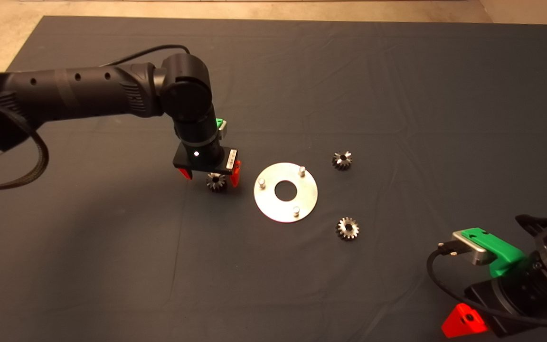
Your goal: Install three planetary gears onto the carrier pins
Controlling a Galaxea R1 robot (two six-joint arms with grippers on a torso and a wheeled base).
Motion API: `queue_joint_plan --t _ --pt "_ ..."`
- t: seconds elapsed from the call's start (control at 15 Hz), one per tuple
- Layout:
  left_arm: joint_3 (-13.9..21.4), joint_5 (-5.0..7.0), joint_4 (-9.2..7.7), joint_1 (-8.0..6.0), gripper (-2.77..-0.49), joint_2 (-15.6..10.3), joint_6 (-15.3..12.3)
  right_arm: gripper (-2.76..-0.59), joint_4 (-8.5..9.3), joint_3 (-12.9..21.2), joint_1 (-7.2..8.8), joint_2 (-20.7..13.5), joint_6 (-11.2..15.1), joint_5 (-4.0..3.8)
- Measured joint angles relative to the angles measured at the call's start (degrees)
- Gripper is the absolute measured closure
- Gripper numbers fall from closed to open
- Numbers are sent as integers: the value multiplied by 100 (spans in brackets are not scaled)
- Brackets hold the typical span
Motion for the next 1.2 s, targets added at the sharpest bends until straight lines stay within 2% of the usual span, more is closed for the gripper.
queue_joint_plan --t 0.33,0.53,1.0,1.2 --pt "-260 -24 0 113 -249 272 167 -275 0 6 0 -2 2 -6" --pt "-482 -16 6 176 -249 318 356 -275 0 6 0 0 0 -1" --pt "-788 -20 41 187 -249 350 718 -275 0 6 0 0 0 -4" --pt "-864 -23 44 187 -249 350 794 -275 0 6 -2 0 0 -4"
